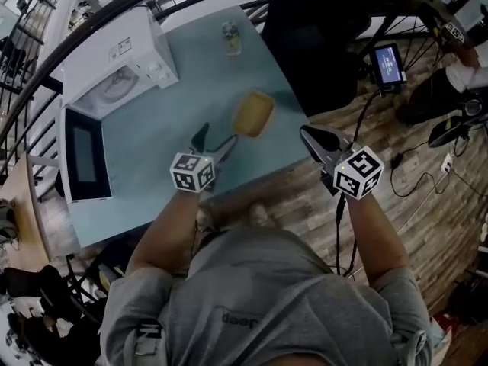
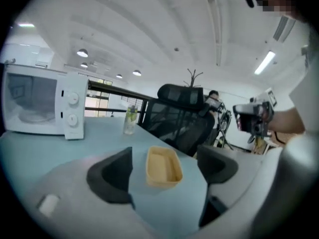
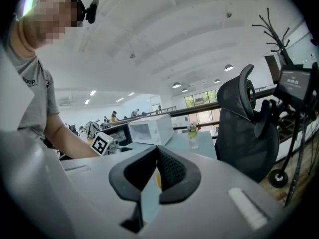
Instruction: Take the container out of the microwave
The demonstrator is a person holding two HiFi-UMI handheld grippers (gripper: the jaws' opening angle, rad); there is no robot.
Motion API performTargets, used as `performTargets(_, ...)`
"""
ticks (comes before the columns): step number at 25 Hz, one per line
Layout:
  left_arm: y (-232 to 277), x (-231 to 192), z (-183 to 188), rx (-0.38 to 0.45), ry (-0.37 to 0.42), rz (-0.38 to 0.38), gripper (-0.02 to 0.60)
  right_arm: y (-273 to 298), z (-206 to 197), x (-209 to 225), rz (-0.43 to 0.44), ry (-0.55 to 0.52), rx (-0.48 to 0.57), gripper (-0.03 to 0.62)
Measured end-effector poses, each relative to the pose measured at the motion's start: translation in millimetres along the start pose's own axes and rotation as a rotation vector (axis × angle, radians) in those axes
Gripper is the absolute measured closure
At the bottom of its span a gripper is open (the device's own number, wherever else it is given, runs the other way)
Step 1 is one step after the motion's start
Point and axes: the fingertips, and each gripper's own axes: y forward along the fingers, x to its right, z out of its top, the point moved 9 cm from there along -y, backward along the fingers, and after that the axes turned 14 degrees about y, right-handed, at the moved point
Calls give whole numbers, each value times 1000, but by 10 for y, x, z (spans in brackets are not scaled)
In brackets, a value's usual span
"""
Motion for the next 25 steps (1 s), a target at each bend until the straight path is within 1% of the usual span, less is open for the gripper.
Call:
performTargets(3, -306, -63, 289, 90, 27, 6, 213, 105, 26, -108, 17, -2, -3, 588)
performTargets(7, -737, -203, 609, 206, 37, 27, 279, 369, 40, -314, 46, 0, -9, 588)
performTargets(10, -1107, -355, 797, 287, 44, 29, 366, 617, 61, -557, 67, -10, -8, 588)
performTargets(12, -1387, -493, 877, 339, 32, 28, 460, 780, 91, -764, 73, -16, -4, 588)
performTargets(15, -1818, -762, 973, 394, 25, 39, 557, 1019, 153, -1091, 75, -25, 3, 588)
performTargets(21, -2762, -1298, 1082, 460, 41, 56, 565, 1512, 296, -1789, 71, -49, 32, 588)
performTargets(25, -3356, -1609, 1086, 487, 70, 72, 565, 1862, 372, -2237, 78, -72, 40, 589)
